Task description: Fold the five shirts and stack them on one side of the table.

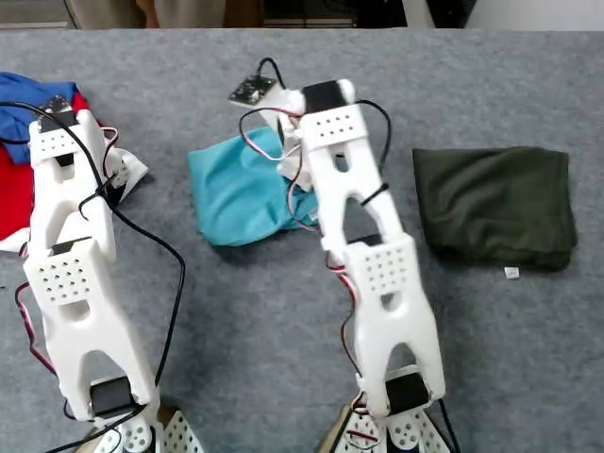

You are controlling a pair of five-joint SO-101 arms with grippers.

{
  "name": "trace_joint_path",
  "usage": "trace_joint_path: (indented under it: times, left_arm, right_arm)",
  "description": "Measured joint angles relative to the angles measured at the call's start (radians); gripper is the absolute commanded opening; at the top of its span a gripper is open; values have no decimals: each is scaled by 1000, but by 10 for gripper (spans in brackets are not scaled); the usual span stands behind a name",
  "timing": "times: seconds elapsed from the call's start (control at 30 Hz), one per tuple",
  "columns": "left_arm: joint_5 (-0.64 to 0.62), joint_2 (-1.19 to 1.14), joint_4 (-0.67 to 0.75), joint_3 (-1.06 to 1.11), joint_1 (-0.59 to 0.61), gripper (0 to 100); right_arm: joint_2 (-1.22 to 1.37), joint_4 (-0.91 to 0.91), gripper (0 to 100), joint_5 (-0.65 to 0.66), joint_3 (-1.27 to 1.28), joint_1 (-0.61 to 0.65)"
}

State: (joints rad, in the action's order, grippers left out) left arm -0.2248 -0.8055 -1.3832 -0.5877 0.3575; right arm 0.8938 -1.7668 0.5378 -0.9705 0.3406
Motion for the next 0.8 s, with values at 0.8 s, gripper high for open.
trace_joint_path:
  times: [0.8]
  left_arm:
    - [0,0,0,0,0,19]
  right_arm:
    - [-219,0,4,58,184,2]
